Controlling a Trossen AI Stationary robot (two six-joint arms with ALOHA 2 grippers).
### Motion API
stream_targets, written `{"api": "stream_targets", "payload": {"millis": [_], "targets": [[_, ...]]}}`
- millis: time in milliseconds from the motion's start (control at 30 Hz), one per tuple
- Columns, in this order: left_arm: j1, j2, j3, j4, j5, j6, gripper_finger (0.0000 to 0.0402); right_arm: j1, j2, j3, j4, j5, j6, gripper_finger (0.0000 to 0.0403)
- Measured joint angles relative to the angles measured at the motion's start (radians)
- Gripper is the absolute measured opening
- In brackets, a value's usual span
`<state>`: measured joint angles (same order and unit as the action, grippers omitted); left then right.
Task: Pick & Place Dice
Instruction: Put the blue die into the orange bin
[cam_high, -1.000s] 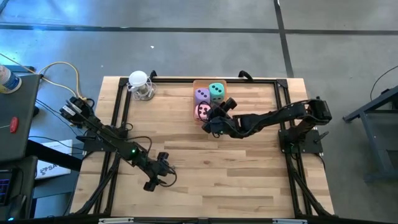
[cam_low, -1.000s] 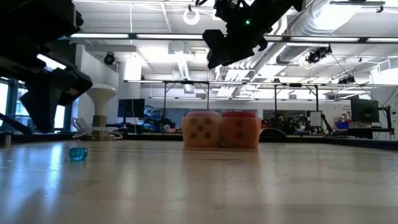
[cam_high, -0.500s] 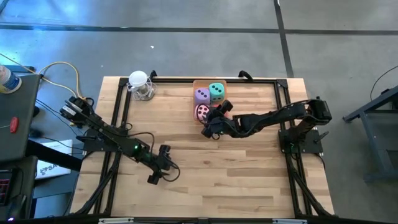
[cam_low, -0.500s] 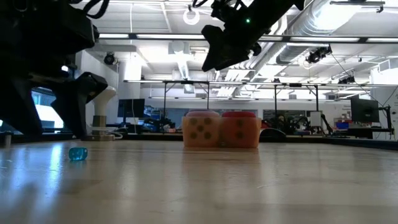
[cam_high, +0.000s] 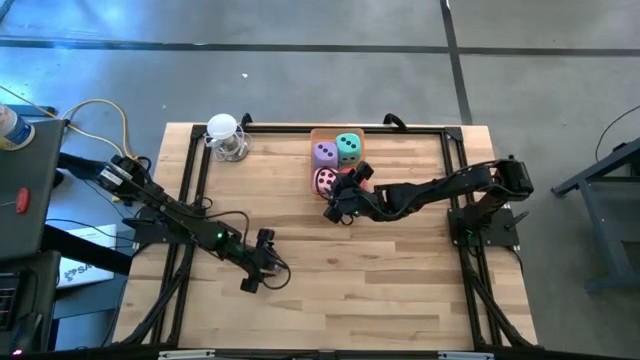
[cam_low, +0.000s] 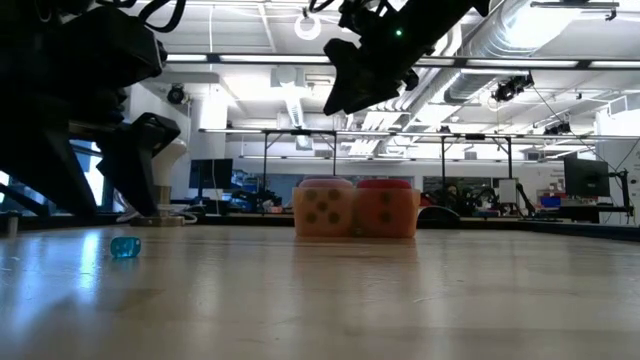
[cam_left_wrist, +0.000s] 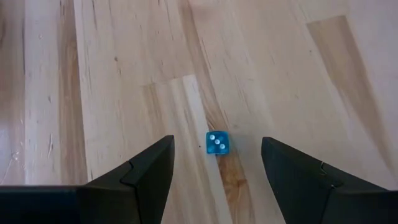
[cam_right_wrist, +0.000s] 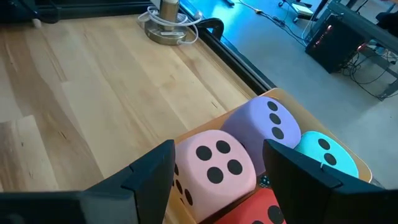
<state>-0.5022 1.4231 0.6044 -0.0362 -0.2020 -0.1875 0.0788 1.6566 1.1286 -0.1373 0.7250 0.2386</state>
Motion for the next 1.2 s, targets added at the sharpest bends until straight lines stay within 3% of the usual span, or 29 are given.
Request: {"api": "stream_targets", "payload": {"millis": [333, 867, 1200], "targets": [[0.005, 0.088, -0.001, 0.08, 0.064, -0.01, 0.0234, 0.0, 0.0, 0.0, 0.008, -0.006, 0.0, 0.0235], [0.011, 0.091, -0.001, 0.073, 0.074, -0.019, 0.0234, 0.0, 0.0, 0.0, 0.014, -0.03, -0.008, 0.0235], [0.021, 0.091, -0.001, 0.067, 0.088, -0.029, 0.0234, 0.0, 0.0, 0.0, 0.031, -0.107, -0.034, 0.0235]]}}
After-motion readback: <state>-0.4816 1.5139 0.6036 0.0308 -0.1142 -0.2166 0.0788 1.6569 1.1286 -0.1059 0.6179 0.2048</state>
